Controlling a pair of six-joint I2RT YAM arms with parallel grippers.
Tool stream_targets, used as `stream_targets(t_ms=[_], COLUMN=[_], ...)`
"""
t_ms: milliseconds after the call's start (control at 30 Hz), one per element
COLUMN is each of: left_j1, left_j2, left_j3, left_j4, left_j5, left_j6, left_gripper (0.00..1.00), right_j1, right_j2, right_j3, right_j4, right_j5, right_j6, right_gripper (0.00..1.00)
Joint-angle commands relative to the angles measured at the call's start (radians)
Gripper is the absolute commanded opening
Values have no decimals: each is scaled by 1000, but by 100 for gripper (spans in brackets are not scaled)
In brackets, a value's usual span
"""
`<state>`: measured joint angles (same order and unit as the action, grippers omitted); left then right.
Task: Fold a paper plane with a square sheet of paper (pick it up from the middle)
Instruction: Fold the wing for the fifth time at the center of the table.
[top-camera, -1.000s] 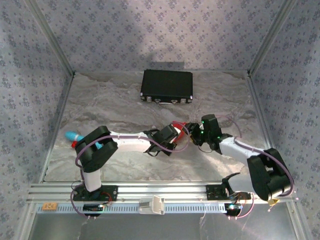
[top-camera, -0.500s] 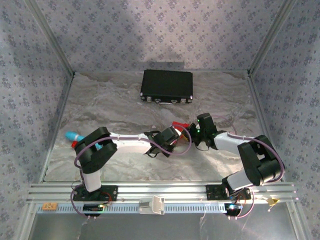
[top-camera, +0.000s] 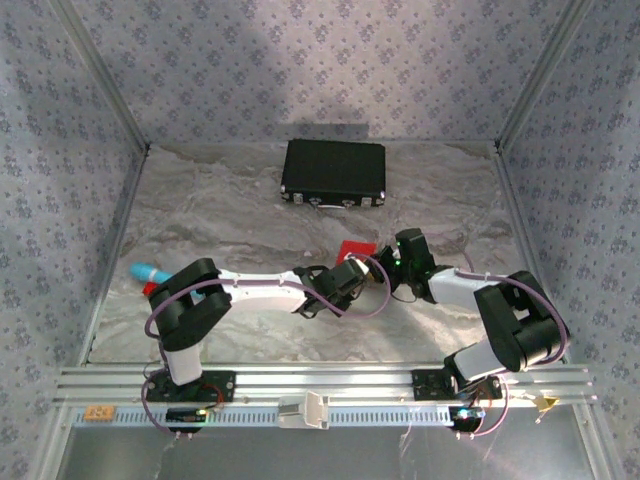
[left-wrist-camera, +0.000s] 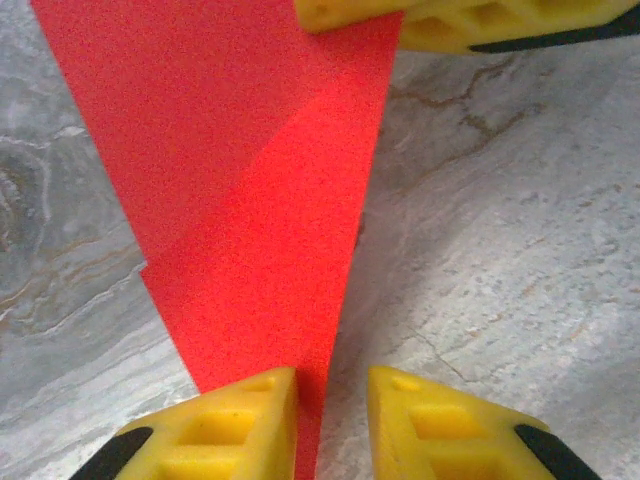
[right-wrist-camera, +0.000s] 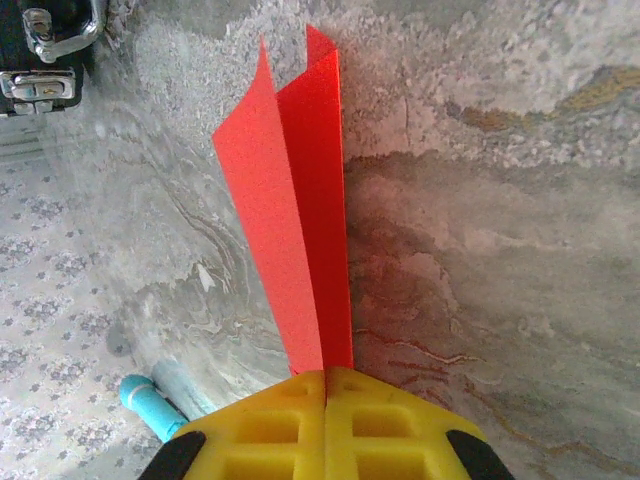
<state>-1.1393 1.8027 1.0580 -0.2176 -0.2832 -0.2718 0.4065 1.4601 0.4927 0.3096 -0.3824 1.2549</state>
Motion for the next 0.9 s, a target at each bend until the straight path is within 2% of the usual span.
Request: stream_targets(t_ms=[0,200,400,733,867], left_j1=[-7,-8,-8,-8,-8], left_j2=[12,24,27,37,35], left_j3=[28,27,28,31,29], left_j4=[-45,-52,-52,-56,-55], left_j5=[-48,-49,-49,-61,-63], left_j6=[-5,-6,-9,-14,-17], left_gripper=[22,21,15,14,10], right_j1=[5,5,5,7,7], right_j2=[-21,-26,-30,-32,-33], right_j3=[-17,-17,-16,-17,-16], right_j4=[13,14,17,19,17], right_j5=[6,5,5,5,5], right_j6=[20,21,25,25,26], right_gripper=[0,0,0,0,0])
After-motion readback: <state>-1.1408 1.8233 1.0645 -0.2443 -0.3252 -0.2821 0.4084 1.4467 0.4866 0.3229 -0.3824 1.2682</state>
